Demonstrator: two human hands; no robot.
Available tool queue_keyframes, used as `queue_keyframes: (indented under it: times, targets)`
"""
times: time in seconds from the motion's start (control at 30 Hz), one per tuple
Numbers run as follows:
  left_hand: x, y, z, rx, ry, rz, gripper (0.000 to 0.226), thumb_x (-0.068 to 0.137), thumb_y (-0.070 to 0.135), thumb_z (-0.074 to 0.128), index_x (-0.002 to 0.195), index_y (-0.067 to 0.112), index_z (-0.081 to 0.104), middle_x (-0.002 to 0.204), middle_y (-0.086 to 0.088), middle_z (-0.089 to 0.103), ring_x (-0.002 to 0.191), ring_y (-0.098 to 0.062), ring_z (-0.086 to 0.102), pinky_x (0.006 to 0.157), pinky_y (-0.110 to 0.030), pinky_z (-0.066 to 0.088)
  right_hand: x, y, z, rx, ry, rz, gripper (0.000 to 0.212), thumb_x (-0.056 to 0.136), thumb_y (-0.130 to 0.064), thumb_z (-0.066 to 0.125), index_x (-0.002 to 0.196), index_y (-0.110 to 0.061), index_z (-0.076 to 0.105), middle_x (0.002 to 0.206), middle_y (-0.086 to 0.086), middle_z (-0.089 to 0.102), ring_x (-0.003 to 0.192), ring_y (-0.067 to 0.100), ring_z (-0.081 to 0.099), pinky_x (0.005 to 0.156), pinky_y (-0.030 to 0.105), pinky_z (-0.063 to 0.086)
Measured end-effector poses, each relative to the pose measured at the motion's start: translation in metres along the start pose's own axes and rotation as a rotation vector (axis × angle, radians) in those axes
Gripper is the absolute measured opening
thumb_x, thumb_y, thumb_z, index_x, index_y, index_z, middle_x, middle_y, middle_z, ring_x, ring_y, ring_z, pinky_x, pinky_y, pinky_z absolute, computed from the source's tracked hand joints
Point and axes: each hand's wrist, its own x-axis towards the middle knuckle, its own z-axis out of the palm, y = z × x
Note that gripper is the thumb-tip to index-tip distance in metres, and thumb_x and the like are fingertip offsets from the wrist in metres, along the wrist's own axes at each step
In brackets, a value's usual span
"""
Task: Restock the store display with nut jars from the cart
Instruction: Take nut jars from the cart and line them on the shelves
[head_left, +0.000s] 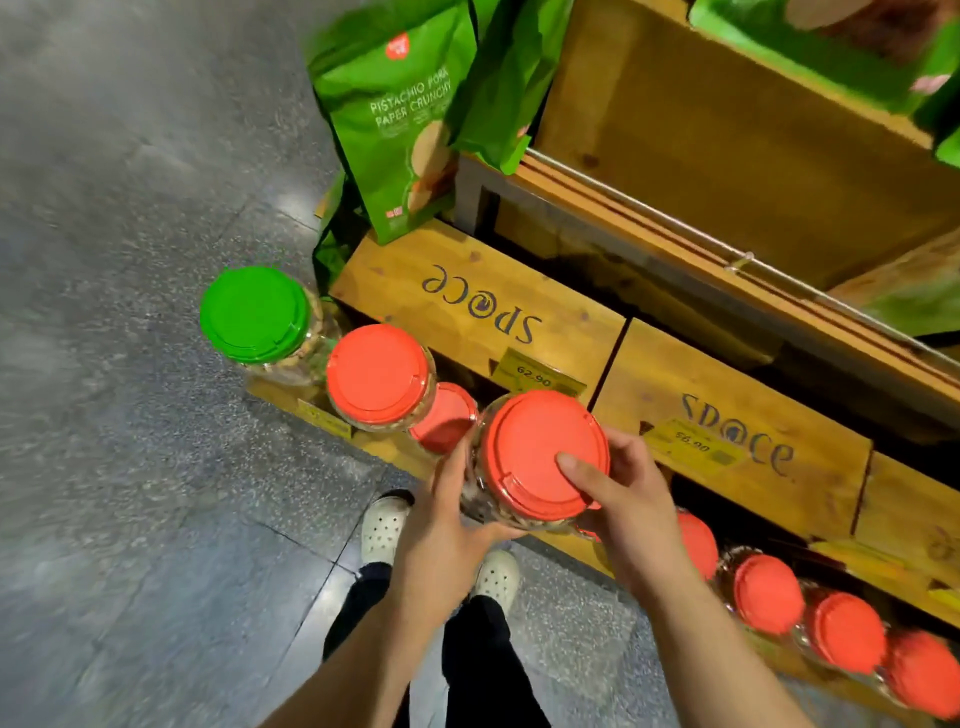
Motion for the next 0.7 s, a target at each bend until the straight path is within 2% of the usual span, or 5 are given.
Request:
queue_keyframes:
  times: [0.13, 0.27, 0.4, 0.53, 0.7]
  targets:
    - [0.022, -0.023, 0.005, 0.028, -0.044, -0.042, 0.119, 0.068, 0.027, 0.094, 0.156, 0.054, 0.019, 0.148, 0.019, 0.052, 0.133, -0.004, 0.053, 0.102, -0.039, 0.054, 0.024, 0.023, 0.006, 0.030, 0.020, -0.005, 0.068, 0.053, -0.028, 0.095, 0.113, -0.023, 0.065, 0.110, -0.004, 0.073, 0.107, 0.032, 0.071, 0.070, 0.043, 0.060]
    - [0.038, -0.037, 0.011, 0.036, -0.076, -0.082, 0.121, 0.070, 0.021, 0.093, 0.153, 0.060, 0.015, 0.142, 0.020, 0.056, 0.130, -0.003, 0.054, 0.101, -0.038, 0.054, 0.041, 0.040, 0.012, 0.031, 0.053, -0.012, 0.074, 0.046, -0.036, 0.097, 0.112, -0.023, 0.066, 0.115, -0.002, 0.071, 0.113, 0.031, 0.068, 0.087, 0.061, 0.058]
    - [0.050, -0.050, 0.009, 0.037, -0.087, -0.099, 0.119, 0.070, 0.020, 0.094, 0.154, 0.057, 0.018, 0.140, 0.022, 0.058, 0.129, 0.001, 0.054, 0.102, -0.035, 0.053, 0.052, 0.051, 0.021, 0.026, 0.055, -0.025, 0.067, 0.053, -0.028, 0.096, 0.113, -0.023, 0.065, 0.112, -0.004, 0.072, 0.112, 0.027, 0.069, 0.088, 0.062, 0.058]
    - [0.059, -0.058, 0.004, 0.044, -0.075, -0.095, 0.115, 0.071, 0.027, 0.093, 0.153, 0.055, 0.018, 0.142, 0.019, 0.058, 0.129, 0.002, 0.055, 0.103, -0.028, 0.052, 0.059, 0.059, 0.031, 0.023, 0.067, -0.029, 0.069, 0.047, -0.038, 0.097, 0.108, -0.031, 0.066, 0.111, -0.008, 0.072, 0.113, 0.025, 0.068, 0.091, 0.060, 0.057]
    - [0.068, -0.070, 0.000, 0.139, -0.074, -0.035, 0.116, 0.070, 0.050, 0.088, 0.159, 0.039, 0.014, 0.140, 0.002, 0.063, 0.120, -0.015, 0.066, 0.090, -0.037, 0.059, 0.065, 0.061, 0.041, -0.032, 0.064, -0.066, 0.071, 0.053, -0.035, 0.096, 0.115, -0.025, 0.064, 0.112, -0.010, 0.072, 0.112, 0.019, 0.068, 0.094, 0.056, 0.057]
